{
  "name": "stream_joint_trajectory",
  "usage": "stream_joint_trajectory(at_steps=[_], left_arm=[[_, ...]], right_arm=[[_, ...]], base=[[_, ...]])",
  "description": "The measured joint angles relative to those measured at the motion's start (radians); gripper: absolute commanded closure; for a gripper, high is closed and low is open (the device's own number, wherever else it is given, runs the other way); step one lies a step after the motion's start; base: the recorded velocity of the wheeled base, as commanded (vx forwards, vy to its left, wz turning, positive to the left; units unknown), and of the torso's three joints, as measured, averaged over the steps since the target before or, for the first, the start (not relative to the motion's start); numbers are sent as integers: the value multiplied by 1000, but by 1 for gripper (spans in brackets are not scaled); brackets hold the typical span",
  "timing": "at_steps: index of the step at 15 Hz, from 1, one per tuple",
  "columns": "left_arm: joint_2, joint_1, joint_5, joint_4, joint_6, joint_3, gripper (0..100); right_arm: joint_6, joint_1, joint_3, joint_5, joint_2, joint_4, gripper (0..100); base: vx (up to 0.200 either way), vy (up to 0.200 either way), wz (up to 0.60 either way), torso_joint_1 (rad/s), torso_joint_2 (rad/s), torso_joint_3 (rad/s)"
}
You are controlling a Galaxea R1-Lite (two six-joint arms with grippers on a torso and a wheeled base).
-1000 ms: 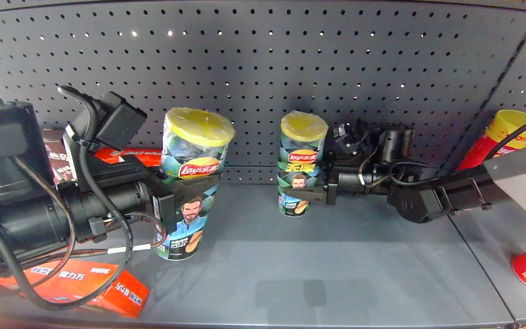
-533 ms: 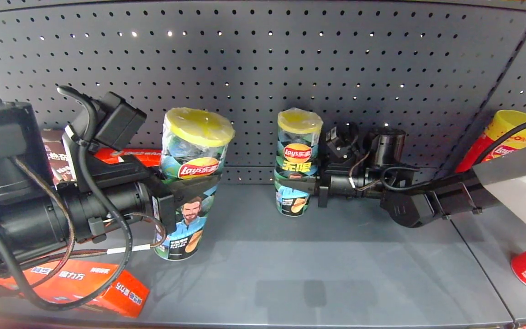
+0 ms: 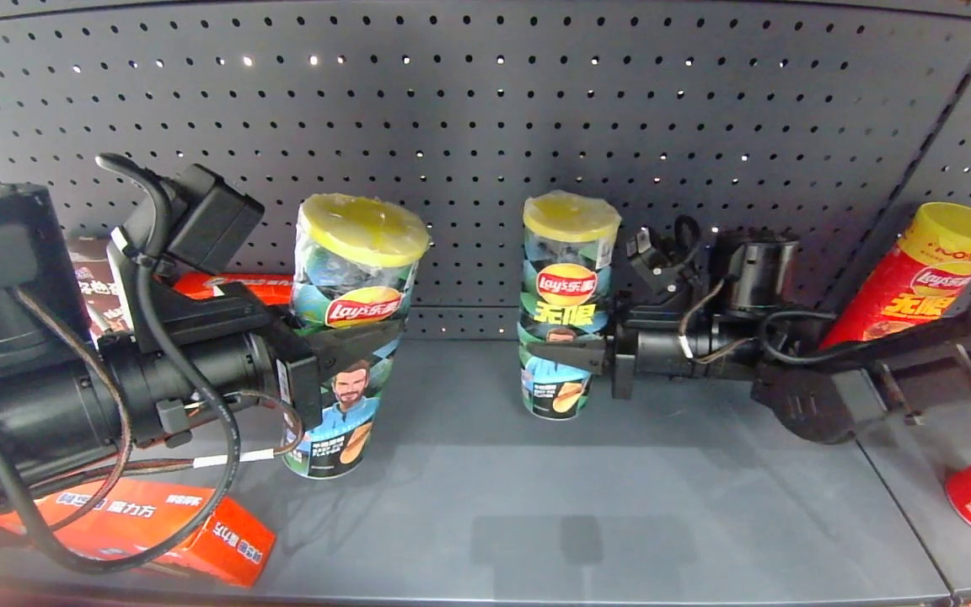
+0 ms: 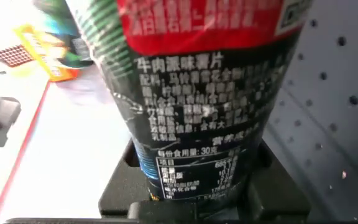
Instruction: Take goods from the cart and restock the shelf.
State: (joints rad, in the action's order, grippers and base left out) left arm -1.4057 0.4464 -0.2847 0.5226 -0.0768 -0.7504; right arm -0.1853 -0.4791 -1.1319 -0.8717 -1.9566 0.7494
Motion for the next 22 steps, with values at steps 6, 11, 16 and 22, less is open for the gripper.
stream_joint_trajectory(at_steps=[6, 11, 16, 22], left_arm=[[2, 0, 3, -1, 0, -3, 100], [1, -2, 4, -1, 0, -11, 100], [1, -2, 4, -1, 0, -6, 100], [1, -1, 4, -1, 0, 3, 100]], right_arm=[[-1, -66, 487, 62, 337, 150, 100], [0, -85, 703, 114, 381, 344, 100], [1, -86, 734, 119, 268, 469, 100], [-4, -103, 720, 120, 179, 524, 0]], base=[[0, 0, 0, 0, 0, 0], [0, 0, 0, 0, 0, 0], [0, 0, 0, 0, 0, 0], [0, 0, 0, 0, 0, 0]])
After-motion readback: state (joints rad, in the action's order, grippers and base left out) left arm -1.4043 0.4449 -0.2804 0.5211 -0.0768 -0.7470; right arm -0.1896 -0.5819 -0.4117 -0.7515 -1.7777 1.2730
